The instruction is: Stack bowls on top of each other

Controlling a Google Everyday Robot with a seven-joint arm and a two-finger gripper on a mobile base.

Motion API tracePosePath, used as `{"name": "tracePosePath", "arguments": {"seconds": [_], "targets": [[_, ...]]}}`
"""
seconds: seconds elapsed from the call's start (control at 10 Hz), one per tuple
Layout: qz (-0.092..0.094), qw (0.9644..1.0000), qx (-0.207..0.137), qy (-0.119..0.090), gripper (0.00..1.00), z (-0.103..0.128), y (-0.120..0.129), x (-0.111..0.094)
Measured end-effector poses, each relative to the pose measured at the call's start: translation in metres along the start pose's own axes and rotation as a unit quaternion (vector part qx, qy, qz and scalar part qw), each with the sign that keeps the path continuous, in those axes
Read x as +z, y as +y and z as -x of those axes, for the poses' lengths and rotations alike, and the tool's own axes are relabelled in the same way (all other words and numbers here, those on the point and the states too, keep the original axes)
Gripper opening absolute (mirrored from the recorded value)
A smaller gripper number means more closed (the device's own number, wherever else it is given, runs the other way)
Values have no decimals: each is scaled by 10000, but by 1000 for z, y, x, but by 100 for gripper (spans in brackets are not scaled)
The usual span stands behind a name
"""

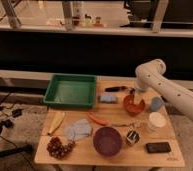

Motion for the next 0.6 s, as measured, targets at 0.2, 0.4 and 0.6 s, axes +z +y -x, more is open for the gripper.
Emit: {"name": "tracePosePath", "arguments": {"seconds": [0.2,0.4,0.6], "targets": [[28,10000,15,16,80,0,0,16],[61,10000,76,5,80,-5,0,23],[138,9999,73,-49,80,-6,2,32]]}}
